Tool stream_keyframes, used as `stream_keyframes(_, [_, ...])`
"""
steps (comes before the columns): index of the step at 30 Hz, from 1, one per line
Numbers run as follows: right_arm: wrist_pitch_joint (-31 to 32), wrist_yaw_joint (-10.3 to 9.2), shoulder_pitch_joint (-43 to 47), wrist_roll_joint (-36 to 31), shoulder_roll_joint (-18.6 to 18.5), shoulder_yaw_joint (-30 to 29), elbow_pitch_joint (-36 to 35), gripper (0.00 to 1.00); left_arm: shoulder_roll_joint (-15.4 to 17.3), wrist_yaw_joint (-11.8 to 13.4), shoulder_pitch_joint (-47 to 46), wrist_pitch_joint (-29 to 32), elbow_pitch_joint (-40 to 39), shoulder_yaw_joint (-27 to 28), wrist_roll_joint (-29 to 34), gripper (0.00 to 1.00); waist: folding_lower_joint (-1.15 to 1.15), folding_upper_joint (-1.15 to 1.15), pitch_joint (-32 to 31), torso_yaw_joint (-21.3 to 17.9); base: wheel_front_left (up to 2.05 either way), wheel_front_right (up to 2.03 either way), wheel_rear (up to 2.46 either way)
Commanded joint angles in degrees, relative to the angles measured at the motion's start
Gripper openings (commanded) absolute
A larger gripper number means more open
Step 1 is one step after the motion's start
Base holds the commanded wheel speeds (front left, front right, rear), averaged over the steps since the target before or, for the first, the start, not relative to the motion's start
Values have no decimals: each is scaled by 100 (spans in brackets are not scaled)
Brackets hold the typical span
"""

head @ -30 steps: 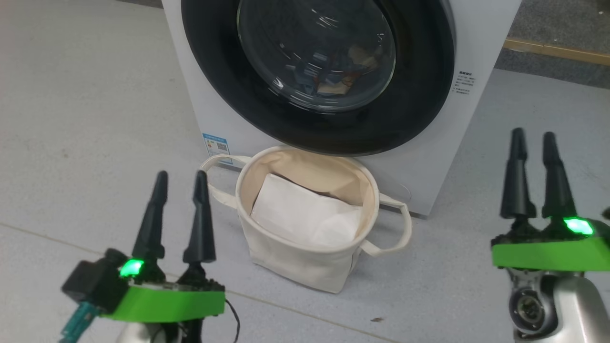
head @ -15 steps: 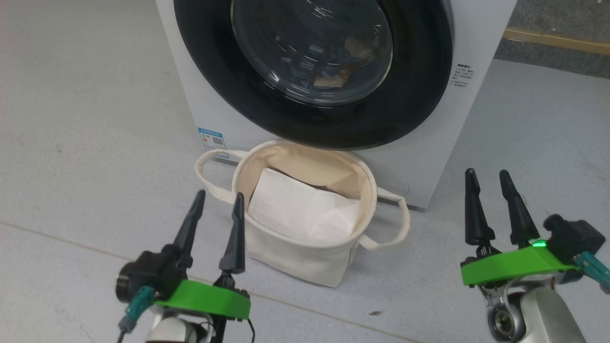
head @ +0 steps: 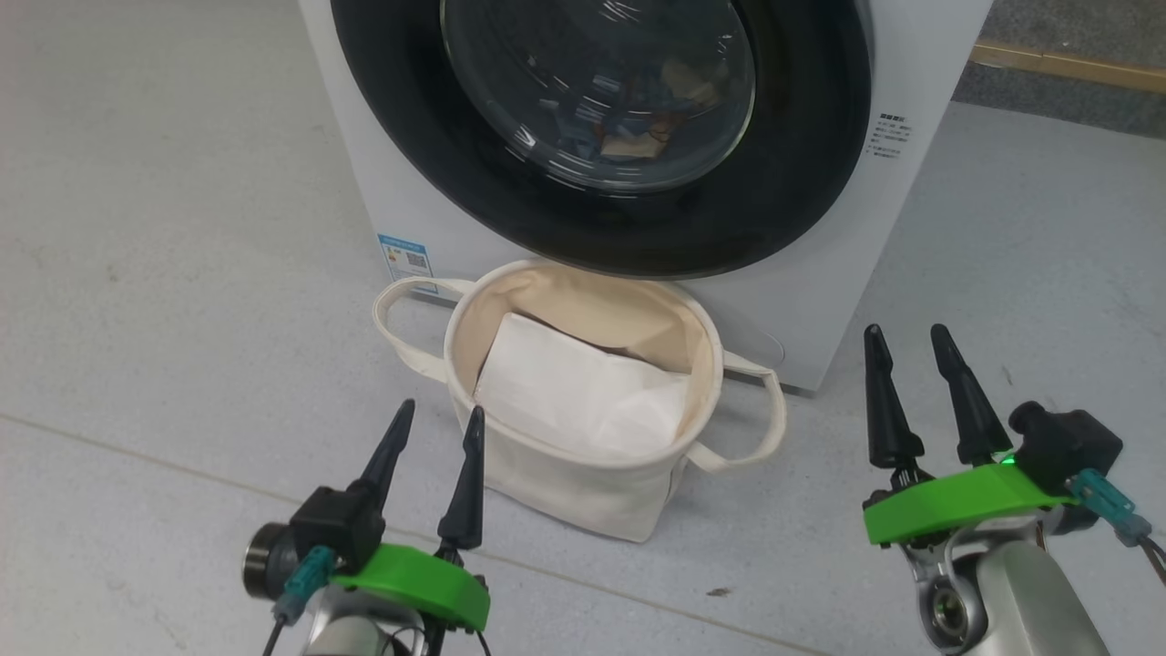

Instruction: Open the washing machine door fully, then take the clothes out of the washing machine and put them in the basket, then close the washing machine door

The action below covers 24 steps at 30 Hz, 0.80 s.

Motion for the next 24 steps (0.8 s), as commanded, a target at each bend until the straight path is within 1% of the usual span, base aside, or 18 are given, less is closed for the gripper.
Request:
stream_keyframes(1, [-27,0,-119,-48,-38,130,-119,100,72,59,-257,-26,-53,113,-26,100,0,0,2,10,0,0,0])
stream_keyframes(6, [-27,0,-51,40,-38,51,32,100,72,62,-271,-26,140,39,-191,100,0,0,7,25,0,0,0])
stream_keyframes(11, [-27,0,-3,99,-38,-15,161,100,72,1,-194,-26,14,58,-343,100,0,0,26,7,0,0,0])
stream_keyframes(16, [-27,0,10,179,-38,-48,187,100,72,-28,-106,-26,-75,67,-360,100,0,0,40,-11,0,0,0])
stream_keyframes(24, [-27,0,52,242,-38,-66,157,100,72,-28,-15,-26,-84,51,-423,100,0,0,44,-33,0,0,0])
